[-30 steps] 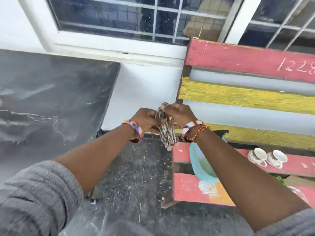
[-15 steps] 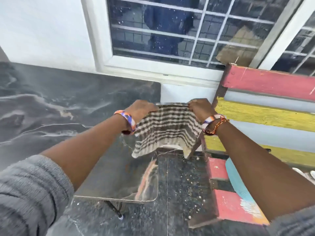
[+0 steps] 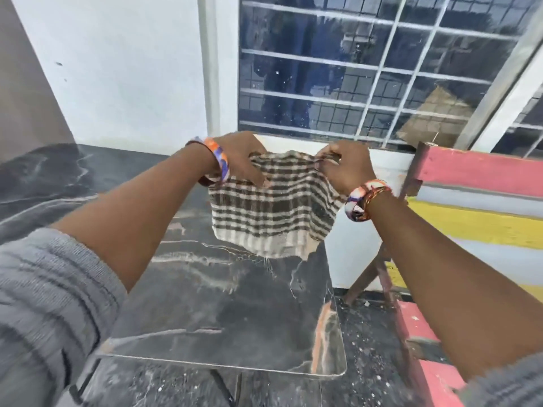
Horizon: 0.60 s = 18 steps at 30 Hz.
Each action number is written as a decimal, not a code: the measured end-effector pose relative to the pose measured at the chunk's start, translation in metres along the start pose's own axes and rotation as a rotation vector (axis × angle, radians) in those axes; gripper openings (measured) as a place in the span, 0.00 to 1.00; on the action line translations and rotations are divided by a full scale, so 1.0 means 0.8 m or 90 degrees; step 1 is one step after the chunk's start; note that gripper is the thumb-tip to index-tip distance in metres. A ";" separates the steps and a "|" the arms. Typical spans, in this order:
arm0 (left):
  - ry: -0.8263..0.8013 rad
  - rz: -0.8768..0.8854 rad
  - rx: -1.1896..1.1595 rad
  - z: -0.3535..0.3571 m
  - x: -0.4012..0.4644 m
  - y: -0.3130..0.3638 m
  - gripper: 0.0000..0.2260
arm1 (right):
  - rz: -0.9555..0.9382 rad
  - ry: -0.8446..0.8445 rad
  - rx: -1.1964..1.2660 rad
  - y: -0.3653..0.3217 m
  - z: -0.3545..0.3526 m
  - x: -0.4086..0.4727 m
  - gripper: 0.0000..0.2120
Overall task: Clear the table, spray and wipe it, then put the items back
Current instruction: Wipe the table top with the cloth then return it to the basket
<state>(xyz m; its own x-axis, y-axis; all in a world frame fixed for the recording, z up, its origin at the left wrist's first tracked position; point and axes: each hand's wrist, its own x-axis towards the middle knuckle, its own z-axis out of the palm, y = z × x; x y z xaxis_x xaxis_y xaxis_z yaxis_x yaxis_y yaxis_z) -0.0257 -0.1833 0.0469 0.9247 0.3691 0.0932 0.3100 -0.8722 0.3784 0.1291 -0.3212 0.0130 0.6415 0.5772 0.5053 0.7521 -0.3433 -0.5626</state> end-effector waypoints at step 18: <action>-0.370 -0.318 0.207 0.082 -0.019 -0.115 0.09 | 0.020 -0.699 -0.334 0.036 0.051 -0.017 0.14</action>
<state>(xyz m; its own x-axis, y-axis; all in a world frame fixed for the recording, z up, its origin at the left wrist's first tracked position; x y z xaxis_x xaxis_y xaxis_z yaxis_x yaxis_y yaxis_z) -0.0540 -0.1295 -0.0498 0.6002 0.5905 -0.5394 0.6798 -0.7320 -0.0449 0.1360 -0.3088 -0.0372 0.3819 0.7961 -0.4695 0.8716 -0.4792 -0.1035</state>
